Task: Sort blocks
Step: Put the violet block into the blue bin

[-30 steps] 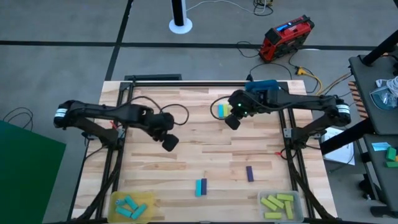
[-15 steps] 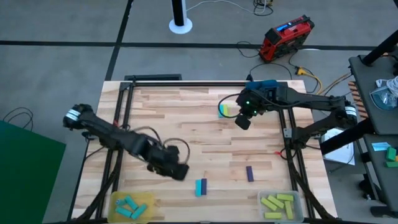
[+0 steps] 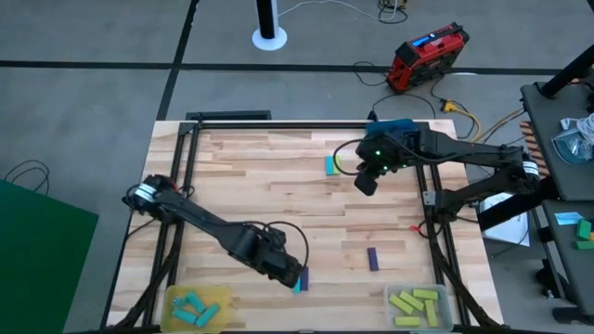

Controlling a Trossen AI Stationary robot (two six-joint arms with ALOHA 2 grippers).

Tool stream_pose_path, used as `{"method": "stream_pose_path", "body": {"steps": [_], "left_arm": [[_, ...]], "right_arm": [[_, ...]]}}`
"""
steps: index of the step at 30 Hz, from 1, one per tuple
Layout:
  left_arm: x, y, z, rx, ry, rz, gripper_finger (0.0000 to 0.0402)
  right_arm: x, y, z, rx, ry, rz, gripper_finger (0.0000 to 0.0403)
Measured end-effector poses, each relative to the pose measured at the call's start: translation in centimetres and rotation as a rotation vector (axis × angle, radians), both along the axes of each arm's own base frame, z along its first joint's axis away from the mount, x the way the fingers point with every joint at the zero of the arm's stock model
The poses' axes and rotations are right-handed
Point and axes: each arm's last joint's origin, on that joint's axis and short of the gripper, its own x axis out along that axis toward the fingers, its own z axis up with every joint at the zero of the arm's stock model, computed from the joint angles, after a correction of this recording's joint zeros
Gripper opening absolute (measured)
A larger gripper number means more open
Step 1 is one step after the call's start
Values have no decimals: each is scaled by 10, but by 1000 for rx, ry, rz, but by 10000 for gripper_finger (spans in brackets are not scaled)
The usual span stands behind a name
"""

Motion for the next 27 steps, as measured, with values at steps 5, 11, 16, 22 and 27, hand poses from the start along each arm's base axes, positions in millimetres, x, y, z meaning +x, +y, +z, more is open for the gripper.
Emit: {"method": "stream_pose_path", "body": {"steps": [5, 11, 16, 22, 27], "left_arm": [[15, -8, -28, 54, 39, 6, 232], [34, -13, -54, 67, 83, 10, 232], [44, -16, -62, 74, 92, 14, 232], [48, -18, -77, 103, 116, 8, 232], [50, -17, -80, 128, 109, -23, 232]], "right_arm": [[0, 0, -1, 10, 0, -30, 11], [-1, 0, -1, 8, 5, -27, 11], [-1, 0, -2, 18, 8, -44, 11], [-1, 0, -3, 19, 12, -44, 11], [-1, 0, -3, 26, 9, -56, 11]]}}
